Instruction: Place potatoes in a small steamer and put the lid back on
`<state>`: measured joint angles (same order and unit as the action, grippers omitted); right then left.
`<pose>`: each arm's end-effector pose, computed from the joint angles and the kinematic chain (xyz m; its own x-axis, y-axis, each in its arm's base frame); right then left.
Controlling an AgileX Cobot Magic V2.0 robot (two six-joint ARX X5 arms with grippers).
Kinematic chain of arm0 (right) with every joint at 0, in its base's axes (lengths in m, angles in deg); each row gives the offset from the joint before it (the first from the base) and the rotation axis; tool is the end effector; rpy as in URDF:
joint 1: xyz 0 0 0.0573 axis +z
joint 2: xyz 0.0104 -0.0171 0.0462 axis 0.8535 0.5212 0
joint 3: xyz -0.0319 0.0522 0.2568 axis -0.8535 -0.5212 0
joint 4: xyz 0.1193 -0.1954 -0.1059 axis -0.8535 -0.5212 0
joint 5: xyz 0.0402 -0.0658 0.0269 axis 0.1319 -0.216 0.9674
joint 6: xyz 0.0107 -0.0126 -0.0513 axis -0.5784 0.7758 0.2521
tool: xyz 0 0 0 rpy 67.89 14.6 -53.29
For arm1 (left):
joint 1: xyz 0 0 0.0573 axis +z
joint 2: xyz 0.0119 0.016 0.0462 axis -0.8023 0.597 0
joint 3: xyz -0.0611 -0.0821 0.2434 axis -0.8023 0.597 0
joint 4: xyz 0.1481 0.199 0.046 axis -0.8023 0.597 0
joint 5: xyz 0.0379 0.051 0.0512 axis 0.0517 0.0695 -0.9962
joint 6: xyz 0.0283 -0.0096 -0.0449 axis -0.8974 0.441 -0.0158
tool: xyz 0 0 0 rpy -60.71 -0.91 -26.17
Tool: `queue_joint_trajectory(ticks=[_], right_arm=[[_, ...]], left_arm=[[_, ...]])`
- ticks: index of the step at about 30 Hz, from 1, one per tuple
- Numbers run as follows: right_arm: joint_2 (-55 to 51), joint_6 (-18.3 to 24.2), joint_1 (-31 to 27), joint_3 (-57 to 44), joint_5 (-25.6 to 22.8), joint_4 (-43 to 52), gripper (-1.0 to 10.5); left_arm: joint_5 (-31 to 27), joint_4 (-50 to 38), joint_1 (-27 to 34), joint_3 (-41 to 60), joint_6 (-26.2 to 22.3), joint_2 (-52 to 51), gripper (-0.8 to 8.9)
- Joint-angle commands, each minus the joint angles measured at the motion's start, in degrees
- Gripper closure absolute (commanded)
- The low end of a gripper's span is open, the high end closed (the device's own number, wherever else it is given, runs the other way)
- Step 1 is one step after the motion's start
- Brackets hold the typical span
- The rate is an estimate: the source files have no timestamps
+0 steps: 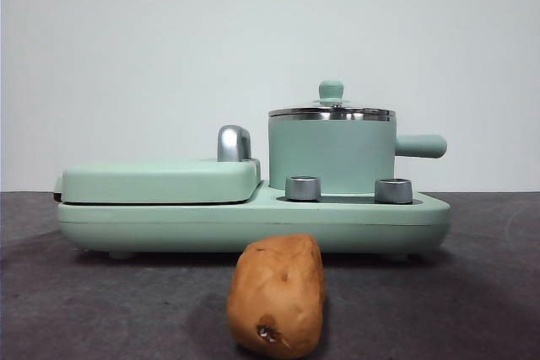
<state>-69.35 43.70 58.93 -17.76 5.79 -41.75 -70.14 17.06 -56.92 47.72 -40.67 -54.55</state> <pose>0.0792 0.0059 0.2424 0.9773 0.1952 -0.0826 -0.1467 0.9040 0.4016 0.0985 -0.0108 0.2276 0.9706 -0.2232 -0.0904 0.1635 0.8864 -0.4332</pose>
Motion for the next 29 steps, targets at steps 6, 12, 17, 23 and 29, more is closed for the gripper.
queue_joint_trajectory(ticks=[6,12,17,23,29], right_arm=[[12.9,4.2,0.1,18.1,9.7,-13.2,9.3],[22.5,9.9,0.1,28.9,18.8,-17.2,9.3],[28.3,10.5,0.1,34.1,25.1,-18.0,9.3],[30.9,10.5,0.1,35.4,28.7,-18.3,9.3],[31.3,10.5,0.1,35.4,28.7,-18.4,7.4]], left_arm=[[12.5,3.2,-1.5,-18.0,-0.7,18.4,8.05],[19.6,7.0,-3.6,-31.7,-2.9,31.8,8.05],[21.0,11.6,-6.2,-41.5,-7.3,40.1,8.05],[21.0,18.8,-9.7,-51.7,-12.6,47.7,7.93],[21.0,25.0,-13.8,-59.0,-15.8,54.4,6.07]])
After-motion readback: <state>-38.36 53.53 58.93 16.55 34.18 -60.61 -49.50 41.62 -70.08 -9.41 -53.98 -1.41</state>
